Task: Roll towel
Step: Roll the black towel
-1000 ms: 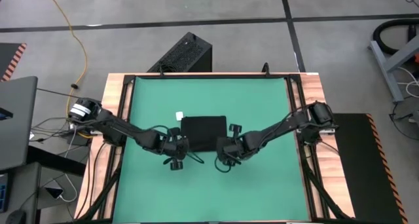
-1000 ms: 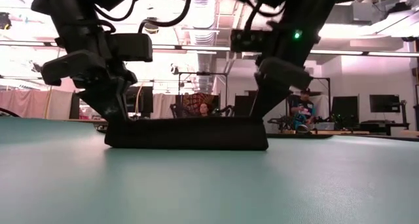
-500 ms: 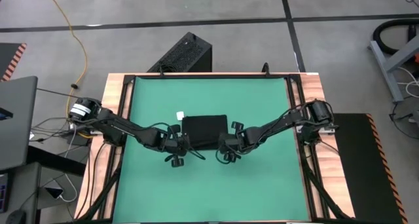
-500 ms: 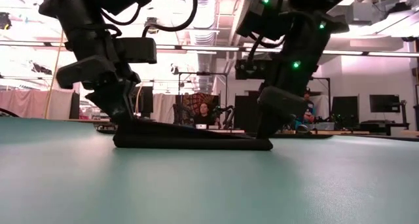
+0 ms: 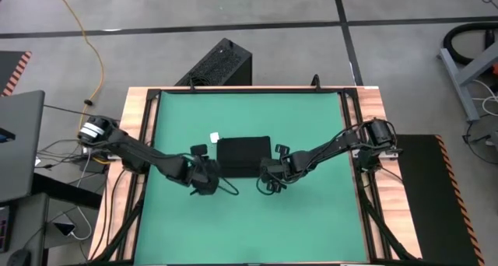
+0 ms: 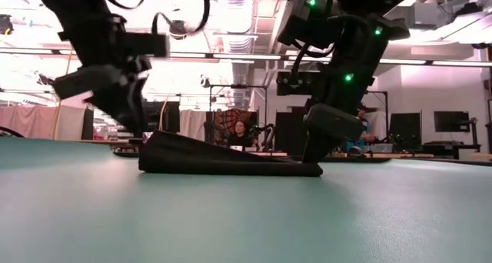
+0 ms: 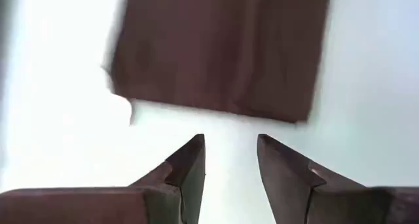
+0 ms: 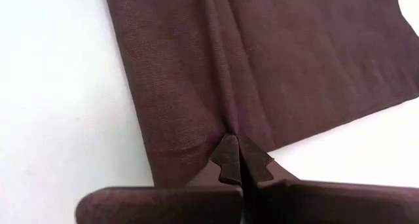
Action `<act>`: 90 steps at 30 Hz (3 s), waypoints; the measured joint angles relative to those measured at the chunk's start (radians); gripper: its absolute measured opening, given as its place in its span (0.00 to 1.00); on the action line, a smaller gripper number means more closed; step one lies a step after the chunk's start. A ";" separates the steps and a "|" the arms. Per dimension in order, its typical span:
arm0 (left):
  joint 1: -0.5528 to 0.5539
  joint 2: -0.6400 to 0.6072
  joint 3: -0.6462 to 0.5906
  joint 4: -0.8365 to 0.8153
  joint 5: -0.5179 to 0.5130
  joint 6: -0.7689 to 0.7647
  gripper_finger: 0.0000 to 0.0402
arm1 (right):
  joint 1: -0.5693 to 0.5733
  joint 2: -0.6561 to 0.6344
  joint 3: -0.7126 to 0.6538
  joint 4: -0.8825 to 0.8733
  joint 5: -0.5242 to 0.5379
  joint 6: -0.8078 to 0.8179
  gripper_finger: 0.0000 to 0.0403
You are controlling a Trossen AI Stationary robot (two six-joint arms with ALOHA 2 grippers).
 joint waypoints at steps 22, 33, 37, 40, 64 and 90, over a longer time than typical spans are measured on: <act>0.007 0.005 -0.287 0.733 0.012 0.233 0.00 | 0.000 0.000 0.000 0.008 -0.015 -0.026 0.00; 0.058 0.005 -0.364 0.758 0.031 0.134 0.00 | 0.002 0.000 0.000 0.012 -0.019 -0.028 0.08; 0.058 0.005 -0.364 0.758 0.039 0.135 0.00 | 0.004 -0.001 0.002 0.015 -0.018 -0.050 0.15; 0.058 0.005 -0.364 0.757 0.040 0.136 0.00 | 0.009 -0.001 0.024 0.012 -0.017 -0.085 0.19; 0.045 0.005 -0.363 0.739 0.081 0.110 0.00 | 0.076 -0.074 0.150 -0.142 -0.046 -0.485 0.29; 0.096 0.004 -0.365 0.822 0.168 0.168 0.00 | -0.025 -0.669 -0.719 0.993 -0.197 -0.565 0.26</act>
